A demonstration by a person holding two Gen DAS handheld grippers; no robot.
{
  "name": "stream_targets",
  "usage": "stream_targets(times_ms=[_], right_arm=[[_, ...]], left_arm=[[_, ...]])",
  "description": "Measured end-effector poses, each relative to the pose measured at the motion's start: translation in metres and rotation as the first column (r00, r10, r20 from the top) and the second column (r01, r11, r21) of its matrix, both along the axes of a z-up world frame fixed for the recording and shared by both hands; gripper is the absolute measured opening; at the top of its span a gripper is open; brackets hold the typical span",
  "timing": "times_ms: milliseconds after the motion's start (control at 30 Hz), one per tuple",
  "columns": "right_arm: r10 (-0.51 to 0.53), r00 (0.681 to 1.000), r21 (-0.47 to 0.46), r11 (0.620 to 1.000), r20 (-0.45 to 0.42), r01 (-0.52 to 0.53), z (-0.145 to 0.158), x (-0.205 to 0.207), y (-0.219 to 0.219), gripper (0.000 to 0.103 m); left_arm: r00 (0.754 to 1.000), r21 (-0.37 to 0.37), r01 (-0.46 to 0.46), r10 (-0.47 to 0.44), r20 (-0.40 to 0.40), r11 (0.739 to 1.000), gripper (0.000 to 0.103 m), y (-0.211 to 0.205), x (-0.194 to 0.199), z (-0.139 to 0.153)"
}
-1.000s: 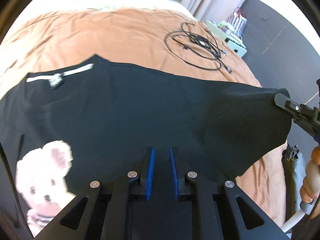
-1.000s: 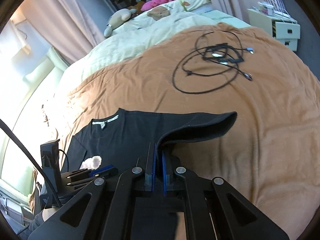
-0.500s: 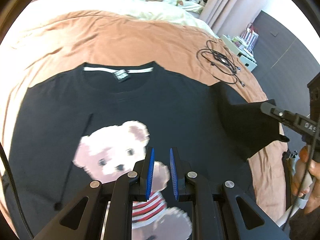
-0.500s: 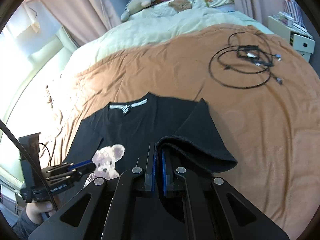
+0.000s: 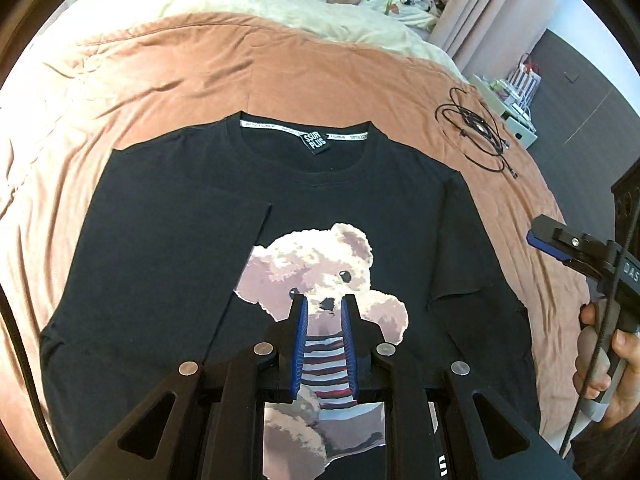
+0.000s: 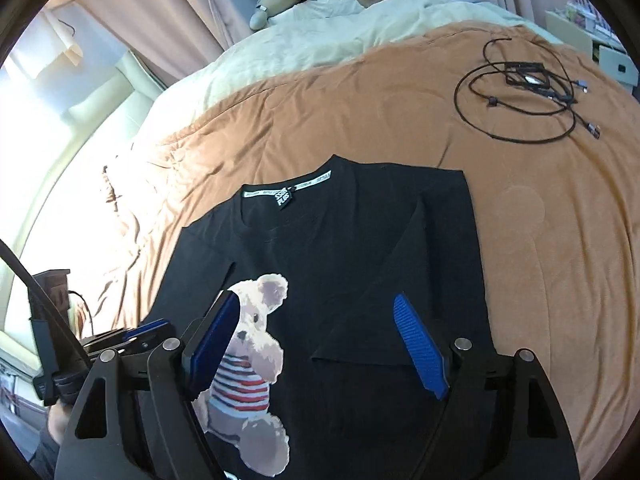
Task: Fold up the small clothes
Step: 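Press and smooth the second folded side flat with the right gripper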
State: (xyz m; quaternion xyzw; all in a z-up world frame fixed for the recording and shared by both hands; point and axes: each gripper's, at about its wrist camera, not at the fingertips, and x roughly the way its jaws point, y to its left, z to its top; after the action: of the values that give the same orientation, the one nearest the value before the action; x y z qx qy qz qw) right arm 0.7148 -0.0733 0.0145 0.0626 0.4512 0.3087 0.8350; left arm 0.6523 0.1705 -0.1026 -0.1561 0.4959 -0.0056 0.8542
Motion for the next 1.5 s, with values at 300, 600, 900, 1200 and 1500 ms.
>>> stream_targets(times_ms=[300,600,900,1200,1500], right_arm=[[-0.080,0.997,-0.116,0.990,-0.014,0.078,-0.026,-0.003,-0.037,0.063],[-0.121,0.990,-0.228,0.968,-0.074,0.102,-0.061,-0.004,-0.059,0.035],[-0.123,0.988,-0.255,0.962,-0.092,0.096,-0.083,0.000,-0.063,0.030],[-0.115,0.990,-0.230,0.969,-0.085,0.092,-0.091,0.001,-0.067,0.030],[-0.102,0.992,-0.230,0.970,-0.071,0.084,-0.094,-0.004,-0.074,0.030]], left_arm=[[0.996,-0.001,0.093,-0.093,-0.010,0.996,0.040,-0.047,0.016,-0.014],[0.979,0.045,0.203,-0.201,-0.036,0.978,0.060,-0.105,0.041,-0.034],[0.966,0.184,0.250,-0.231,-0.120,0.951,0.062,-0.141,0.067,-0.069],[0.976,0.293,0.213,-0.192,-0.099,0.932,0.062,-0.145,0.094,-0.075],[0.996,0.329,0.076,-0.055,-0.072,0.941,0.065,-0.097,0.110,-0.071]])
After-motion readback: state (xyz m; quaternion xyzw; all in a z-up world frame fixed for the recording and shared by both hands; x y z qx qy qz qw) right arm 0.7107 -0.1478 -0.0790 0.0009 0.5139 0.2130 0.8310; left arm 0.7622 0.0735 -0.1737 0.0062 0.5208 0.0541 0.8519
